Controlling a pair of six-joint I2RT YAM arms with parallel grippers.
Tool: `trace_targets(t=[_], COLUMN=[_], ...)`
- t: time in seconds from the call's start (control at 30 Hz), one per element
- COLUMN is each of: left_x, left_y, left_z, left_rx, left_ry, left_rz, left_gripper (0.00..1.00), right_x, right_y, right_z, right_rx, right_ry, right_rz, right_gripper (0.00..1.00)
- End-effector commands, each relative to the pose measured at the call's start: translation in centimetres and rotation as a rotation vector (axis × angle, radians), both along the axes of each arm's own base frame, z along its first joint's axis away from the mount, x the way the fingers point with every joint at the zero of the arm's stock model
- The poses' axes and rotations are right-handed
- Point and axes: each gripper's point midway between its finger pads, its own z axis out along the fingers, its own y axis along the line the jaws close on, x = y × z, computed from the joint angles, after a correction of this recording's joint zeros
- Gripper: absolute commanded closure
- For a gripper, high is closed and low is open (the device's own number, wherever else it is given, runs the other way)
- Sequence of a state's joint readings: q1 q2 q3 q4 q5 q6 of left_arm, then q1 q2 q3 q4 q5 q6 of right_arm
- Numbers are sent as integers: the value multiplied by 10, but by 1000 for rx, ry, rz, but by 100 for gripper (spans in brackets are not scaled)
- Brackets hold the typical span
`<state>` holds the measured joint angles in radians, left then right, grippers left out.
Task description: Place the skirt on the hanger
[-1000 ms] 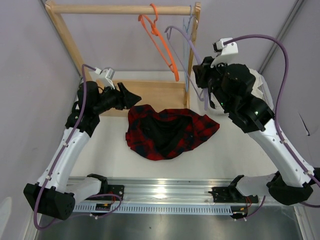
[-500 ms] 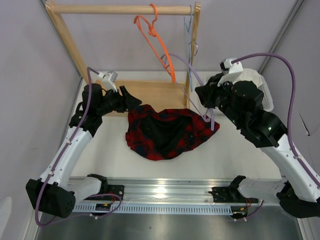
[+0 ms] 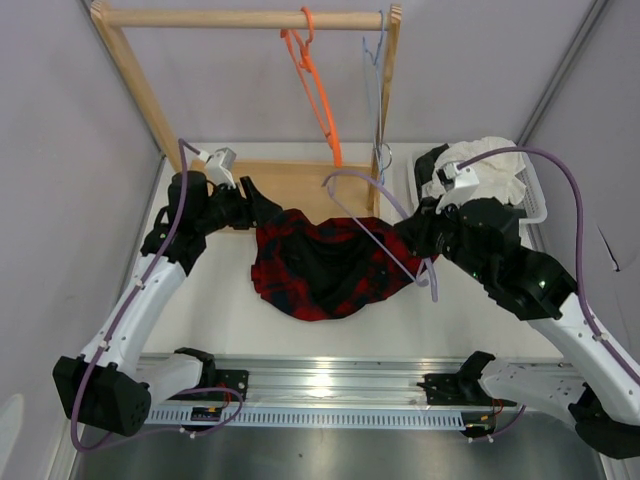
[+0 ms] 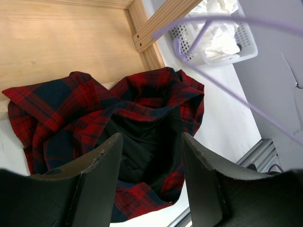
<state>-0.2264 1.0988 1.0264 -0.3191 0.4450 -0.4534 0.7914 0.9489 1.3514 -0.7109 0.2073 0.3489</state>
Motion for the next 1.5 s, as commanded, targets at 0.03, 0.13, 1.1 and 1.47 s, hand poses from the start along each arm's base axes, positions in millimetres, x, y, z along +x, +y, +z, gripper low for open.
trace_targets(t=[0.03,0.13,1.1,1.47], left_x=[-2,-3,-11,-56], left_y=[3,6,3,-69], left_z=[-8,-19,-49,85], left_rx=[8,14,57,-100], left_ry=[21,50,98,-397], left_rz=[29,44,82,-485], left_gripper=[43,44,44,38], right_x=[-21,-30,-81,-91], right_y=[-1,-5,16,41], right_z=[0,-9,-39,-31], right_rx=[87,101,185,185], right_ry=[7,19,1,12], right_rz=[48,63,361,516], right_gripper=[100,100,100,100])
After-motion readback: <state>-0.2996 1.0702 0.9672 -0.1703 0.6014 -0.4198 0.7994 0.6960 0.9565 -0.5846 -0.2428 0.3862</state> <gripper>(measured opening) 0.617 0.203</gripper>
